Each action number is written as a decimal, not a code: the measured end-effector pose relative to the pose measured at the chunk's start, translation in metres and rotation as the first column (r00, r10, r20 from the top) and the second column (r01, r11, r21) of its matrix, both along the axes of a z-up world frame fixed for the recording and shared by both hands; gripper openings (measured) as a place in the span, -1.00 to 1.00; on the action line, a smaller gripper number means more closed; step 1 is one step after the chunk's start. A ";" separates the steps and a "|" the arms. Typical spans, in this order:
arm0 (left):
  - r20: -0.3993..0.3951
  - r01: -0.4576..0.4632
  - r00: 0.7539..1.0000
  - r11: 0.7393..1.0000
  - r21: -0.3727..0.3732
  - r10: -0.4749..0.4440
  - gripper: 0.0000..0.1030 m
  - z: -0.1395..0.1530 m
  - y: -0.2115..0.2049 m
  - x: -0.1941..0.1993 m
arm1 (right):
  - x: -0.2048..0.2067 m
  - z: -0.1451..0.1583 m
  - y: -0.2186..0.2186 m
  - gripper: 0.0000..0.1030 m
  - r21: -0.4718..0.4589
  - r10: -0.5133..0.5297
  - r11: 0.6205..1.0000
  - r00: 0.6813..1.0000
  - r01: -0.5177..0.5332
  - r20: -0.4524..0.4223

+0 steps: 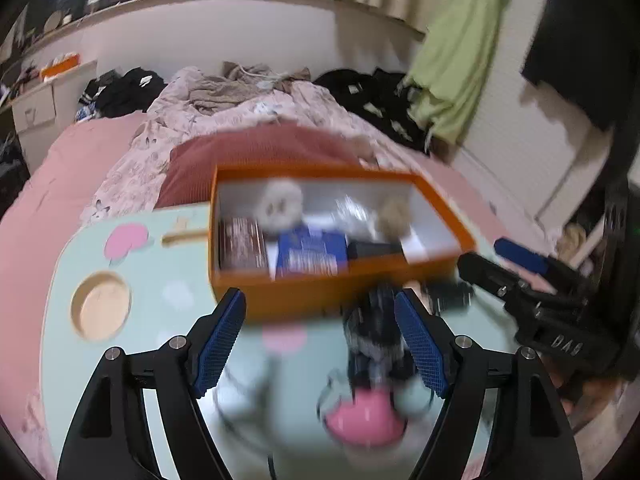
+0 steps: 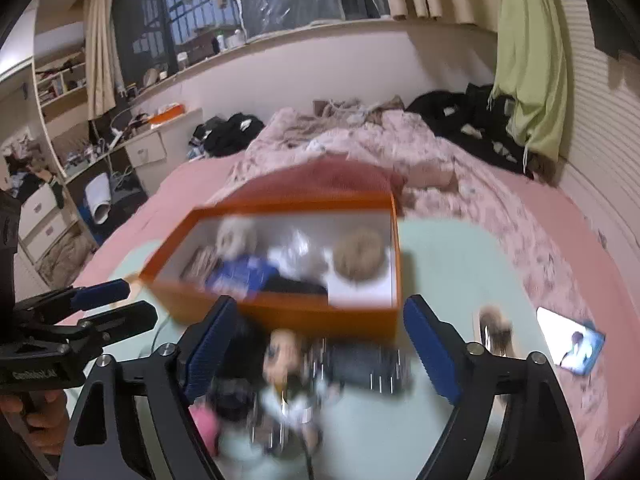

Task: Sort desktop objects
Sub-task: 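Drop the white pom-pom and plastic bag into the orange box with both grippers, then grasp the silver metal cup with the right gripper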

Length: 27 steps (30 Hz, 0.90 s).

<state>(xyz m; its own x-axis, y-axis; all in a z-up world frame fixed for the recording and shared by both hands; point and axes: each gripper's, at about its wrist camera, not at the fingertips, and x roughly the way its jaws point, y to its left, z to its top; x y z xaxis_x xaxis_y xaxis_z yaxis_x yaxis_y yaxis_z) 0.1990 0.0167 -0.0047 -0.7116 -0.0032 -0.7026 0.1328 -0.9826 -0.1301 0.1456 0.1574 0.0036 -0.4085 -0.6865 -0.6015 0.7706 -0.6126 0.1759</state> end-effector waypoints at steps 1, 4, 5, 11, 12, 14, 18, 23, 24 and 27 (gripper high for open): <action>0.019 0.012 1.000 1.000 -0.025 -0.012 0.50 -0.005 0.007 0.006 | 0.007 -0.005 0.007 0.70 0.019 0.003 1.000 1.000 -0.003 0.009; 0.104 0.032 0.994 0.995 -0.094 -0.022 0.50 -0.030 0.022 0.023 | 0.028 -0.022 0.019 0.74 0.096 0.016 0.995 0.999 -0.019 0.028; 0.121 0.030 0.993 0.995 -0.100 -0.018 0.50 -0.035 0.023 0.025 | 0.035 -0.028 0.023 0.74 0.123 0.023 0.992 0.999 -0.025 0.025; 0.193 -0.043 0.979 0.991 -0.130 0.068 0.76 -0.066 0.019 0.032 | 0.068 -0.067 0.023 0.99 0.293 0.044 0.956 0.998 -0.030 -0.040; 0.198 -0.052 0.977 0.990 -0.133 0.078 0.96 -0.068 0.018 0.032 | 0.068 -0.070 0.025 1.00 0.269 0.066 0.961 0.998 -0.059 -0.019; 0.202 -0.057 0.976 0.989 -0.135 0.083 1.00 -0.072 0.018 0.032 | 0.063 -0.071 0.027 1.00 0.262 0.058 0.963 0.998 -0.058 0.005; 0.197 -0.059 0.977 0.989 -0.135 0.085 1.00 -0.071 0.019 0.033 | 0.062 -0.072 0.030 1.00 0.255 0.044 0.966 0.999 -0.042 0.000; 0.196 -0.060 0.977 0.989 -0.135 0.086 1.00 -0.072 0.019 0.032 | 0.062 -0.072 0.031 1.00 0.250 0.046 0.967 0.999 -0.044 -0.004; 0.196 -0.060 0.977 0.989 -0.135 0.086 1.00 -0.072 0.019 0.032 | 0.062 -0.072 0.031 1.00 0.250 0.045 0.967 0.999 -0.043 -0.002; 0.196 -0.060 0.977 0.989 -0.135 0.086 1.00 -0.072 0.019 0.032 | 0.062 -0.072 0.031 1.00 0.251 0.044 0.967 0.999 -0.042 -0.004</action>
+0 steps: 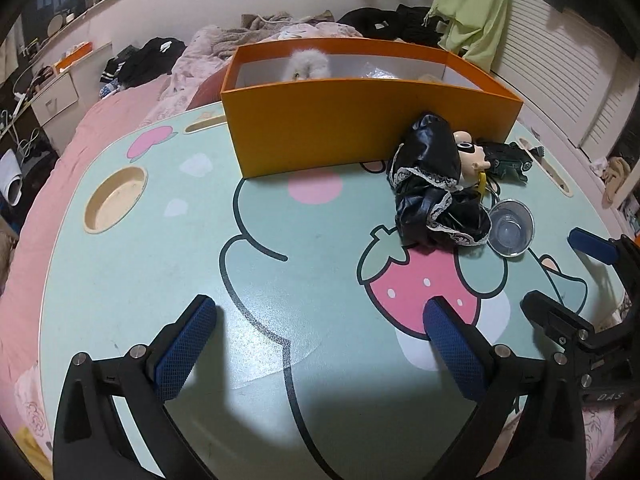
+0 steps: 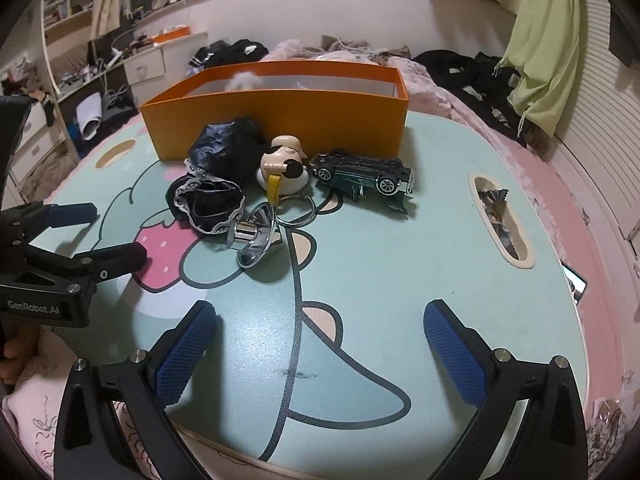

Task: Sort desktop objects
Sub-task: 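Grasp the silver metal cup with the right gripper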

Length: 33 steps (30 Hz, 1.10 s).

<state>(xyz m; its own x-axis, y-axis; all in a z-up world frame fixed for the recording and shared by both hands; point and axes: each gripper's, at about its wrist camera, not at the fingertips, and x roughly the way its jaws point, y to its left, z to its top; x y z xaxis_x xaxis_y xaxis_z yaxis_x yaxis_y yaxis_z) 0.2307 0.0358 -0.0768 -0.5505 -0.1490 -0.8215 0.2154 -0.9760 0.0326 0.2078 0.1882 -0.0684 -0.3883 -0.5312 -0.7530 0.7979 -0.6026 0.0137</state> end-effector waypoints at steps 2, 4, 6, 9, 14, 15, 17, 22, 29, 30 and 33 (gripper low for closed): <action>0.000 0.000 1.000 1.000 0.000 0.000 1.00 0.000 0.000 0.000 | 0.000 0.000 0.000 1.00 0.002 -0.001 1.000 1.000 0.001 -0.001; 0.000 0.000 1.000 1.000 0.001 0.000 1.00 0.000 0.000 0.001 | -0.001 0.001 -0.001 1.00 0.004 -0.002 1.000 1.000 0.002 -0.001; 0.000 0.000 1.000 1.000 0.000 0.000 1.00 0.000 0.000 0.000 | -0.002 0.002 -0.001 1.00 0.005 0.000 1.000 1.000 0.000 0.001; 0.001 0.000 1.000 1.000 0.000 0.000 1.00 0.000 0.000 0.000 | -0.002 0.003 -0.001 1.00 0.005 0.000 1.000 1.000 0.000 0.000; 0.000 0.000 1.000 1.000 0.001 0.000 1.00 0.000 0.000 0.000 | -0.003 0.003 -0.003 1.00 0.006 0.009 1.000 1.000 -0.009 0.000; 0.000 0.000 1.000 1.000 0.001 0.000 1.00 0.000 0.000 0.000 | -0.003 0.003 -0.003 1.00 0.004 0.010 1.000 1.000 -0.010 -0.001; 0.000 0.000 1.000 1.000 0.000 0.000 1.00 0.000 0.000 0.000 | -0.003 0.004 -0.002 1.00 -0.003 0.010 1.000 1.000 -0.010 -0.001; -0.002 0.000 1.000 1.000 0.001 0.000 1.00 -0.001 0.000 0.000 | -0.001 0.003 -0.004 1.00 -0.007 0.009 1.000 1.000 -0.009 -0.006; -0.003 -0.002 1.000 1.000 0.004 0.002 1.00 -0.001 -0.002 -0.001 | -0.001 0.002 -0.004 1.00 -0.014 0.006 1.000 1.000 -0.006 -0.009; -0.003 -0.002 1.000 1.000 0.004 0.002 1.00 -0.001 -0.002 -0.001 | -0.001 0.002 -0.003 1.00 -0.017 0.005 1.000 1.000 -0.005 -0.010; -0.004 -0.002 1.000 1.000 0.004 0.002 1.00 -0.001 -0.002 -0.001 | 0.000 0.003 -0.001 1.00 -0.031 0.000 1.000 1.000 0.000 -0.007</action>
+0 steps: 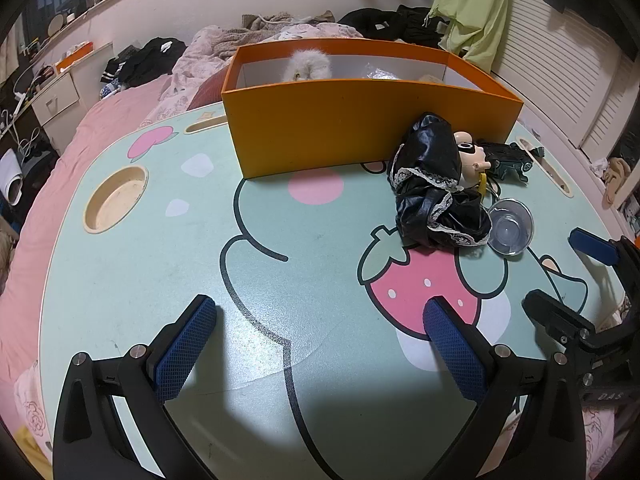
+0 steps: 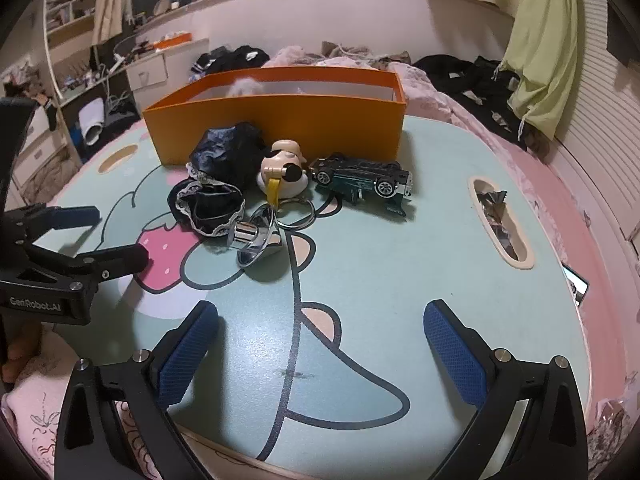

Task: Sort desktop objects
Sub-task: 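Grasp the silver metal cup with the right gripper, then grasp the black-dressed doll with the left gripper while the right gripper holds the cup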

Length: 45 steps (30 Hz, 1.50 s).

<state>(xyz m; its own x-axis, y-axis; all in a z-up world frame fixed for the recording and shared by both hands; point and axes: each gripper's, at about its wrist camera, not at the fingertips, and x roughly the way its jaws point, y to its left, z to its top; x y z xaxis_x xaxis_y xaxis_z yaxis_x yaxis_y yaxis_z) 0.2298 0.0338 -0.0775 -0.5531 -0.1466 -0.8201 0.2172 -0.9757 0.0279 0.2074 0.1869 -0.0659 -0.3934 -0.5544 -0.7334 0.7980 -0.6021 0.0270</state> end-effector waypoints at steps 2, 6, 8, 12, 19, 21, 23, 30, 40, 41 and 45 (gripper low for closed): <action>0.000 0.000 1.000 1.000 0.000 0.000 1.00 0.000 0.000 0.000 | -0.001 0.002 0.002 0.99 -0.022 0.001 1.000 1.000 -0.001 0.011; 0.000 0.000 1.000 1.000 0.000 0.000 1.00 0.000 0.000 0.000 | 0.000 0.009 -0.001 0.90 -0.042 0.024 0.999 1.000 -0.023 0.007; 0.000 0.000 1.000 1.000 0.000 0.000 1.00 0.000 0.000 0.000 | 0.001 0.014 -0.009 0.85 -0.051 0.046 0.998 0.999 -0.046 0.004; 0.000 0.000 1.000 1.000 0.001 0.000 1.00 0.000 0.000 0.000 | -0.005 0.023 -0.031 0.65 -0.059 0.075 0.995 0.997 -0.074 0.015; 0.000 0.000 1.000 1.000 0.000 0.000 1.00 0.000 0.000 0.000 | -0.020 0.012 -0.044 -0.41 -0.060 0.100 0.994 0.990 -0.094 0.103; -0.001 0.000 1.000 1.000 0.001 0.000 1.00 0.000 -0.001 0.000 | -0.019 0.011 -0.040 -0.41 -0.078 0.098 0.993 0.990 -0.090 0.102; -0.001 -0.001 1.000 1.000 0.001 0.001 1.00 0.000 -0.001 0.000 | -0.018 0.013 -0.034 -0.41 -0.104 0.085 0.992 0.992 -0.075 0.098; 0.000 0.001 1.000 1.000 0.008 -0.001 0.99 0.004 0.000 -0.002 | -0.016 0.014 -0.004 -0.41 -0.177 -0.002 0.984 0.996 0.018 0.093; -0.089 0.103 0.991 0.993 0.063 -0.098 0.78 0.041 0.019 -0.054 | -0.016 0.014 0.004 -0.41 -0.188 -0.045 0.980 0.995 0.061 0.089; -0.083 0.109 0.991 0.992 0.062 -0.104 0.61 0.039 0.021 -0.060 | -0.016 0.014 0.004 -0.41 -0.186 -0.044 0.981 0.995 0.060 0.089; -0.031 0.145 0.989 0.984 0.102 -0.142 -0.24 0.020 0.025 -0.075 | -0.017 0.014 0.006 -0.41 -0.187 -0.042 0.981 0.995 0.059 0.092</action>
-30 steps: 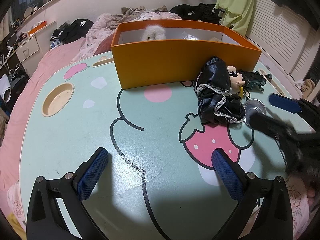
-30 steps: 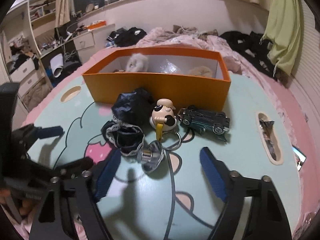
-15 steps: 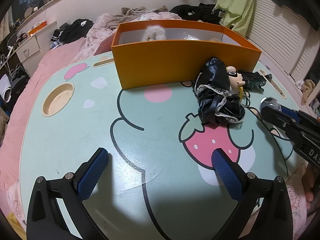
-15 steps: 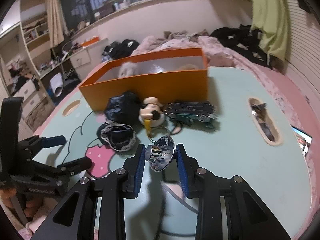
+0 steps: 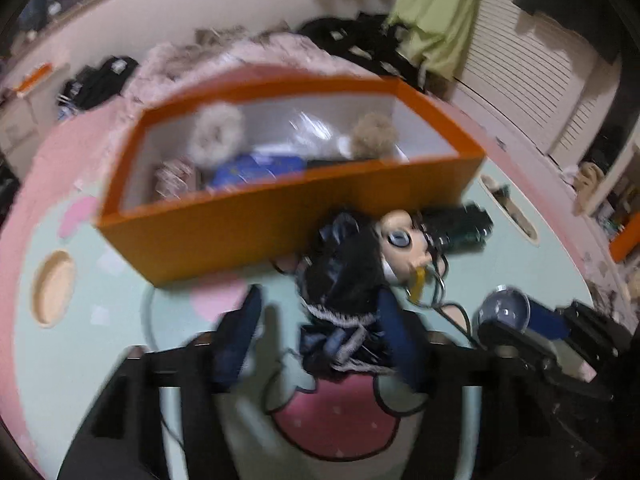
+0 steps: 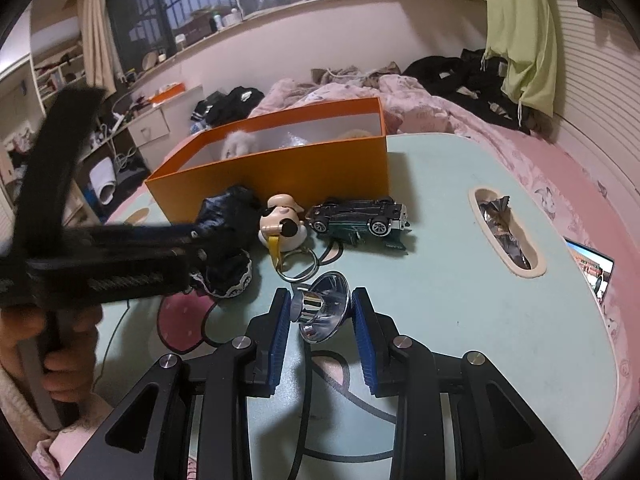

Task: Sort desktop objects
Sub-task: 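Grasp the black-dressed doll with the left gripper while the right gripper holds the cup, then drop the doll and metal cup into the orange box with both grippers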

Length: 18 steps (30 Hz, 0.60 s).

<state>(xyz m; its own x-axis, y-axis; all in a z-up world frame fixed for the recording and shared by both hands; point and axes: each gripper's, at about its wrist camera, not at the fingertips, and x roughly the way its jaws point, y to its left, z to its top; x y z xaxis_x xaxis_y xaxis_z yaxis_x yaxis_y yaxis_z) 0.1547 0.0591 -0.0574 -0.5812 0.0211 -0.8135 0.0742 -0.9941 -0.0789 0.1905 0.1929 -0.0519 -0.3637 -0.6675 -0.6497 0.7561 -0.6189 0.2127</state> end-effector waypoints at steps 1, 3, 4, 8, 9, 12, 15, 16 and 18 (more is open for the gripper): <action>-0.010 0.025 1.000 0.999 0.044 -0.025 -0.32 -0.001 -0.001 0.003 | 0.000 0.000 0.001 -0.41 -0.001 0.000 1.000 1.000 0.000 0.001; -0.034 0.029 0.999 0.999 0.027 -0.028 -0.35 0.003 -0.001 0.012 | 0.000 0.000 0.001 -0.41 -0.002 -0.001 1.000 1.000 0.001 0.002; -0.054 0.022 0.998 1.000 0.008 -0.022 -0.36 0.007 -0.002 0.018 | 0.000 0.000 0.001 -0.41 -0.003 -0.001 1.000 1.000 0.001 0.001; -0.100 0.009 0.995 0.999 0.032 -0.005 -0.38 0.016 -0.011 0.039 | 0.000 0.001 0.002 -0.41 -0.003 -0.003 1.000 1.000 0.002 -0.006; -0.112 0.004 0.994 0.999 0.035 0.000 -0.38 0.019 -0.014 0.045 | 0.000 0.002 0.002 -0.41 -0.004 -0.002 1.000 1.000 0.002 -0.009; -0.138 0.018 0.990 1.000 0.025 -0.014 -0.38 0.027 -0.017 0.058 | 0.004 0.005 0.000 -0.41 0.005 0.005 1.000 1.000 -0.005 -0.022; -0.155 0.006 0.988 1.000 0.005 -0.005 -0.38 0.034 -0.022 0.064 | 0.011 0.014 -0.006 -0.41 0.022 0.043 0.999 0.997 -0.042 -0.065; -0.166 -0.001 0.986 1.000 0.008 0.003 -0.38 0.040 -0.025 0.063 | 0.012 0.018 -0.008 -0.41 0.021 0.055 0.998 0.996 -0.053 -0.074; -0.185 -0.010 0.983 1.000 0.016 0.013 -0.38 0.049 -0.031 0.062 | 0.007 0.028 -0.014 -0.41 0.010 0.066 0.998 0.994 -0.065 -0.084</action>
<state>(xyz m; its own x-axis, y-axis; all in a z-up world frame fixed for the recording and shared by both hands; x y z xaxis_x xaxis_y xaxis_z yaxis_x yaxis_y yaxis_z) 0.2164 0.0279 -0.0086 -0.7217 0.0248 -0.6917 0.0688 -0.9918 -0.1073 0.1978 0.1790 -0.0237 -0.3731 -0.6868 -0.6238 0.8100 -0.5690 0.1420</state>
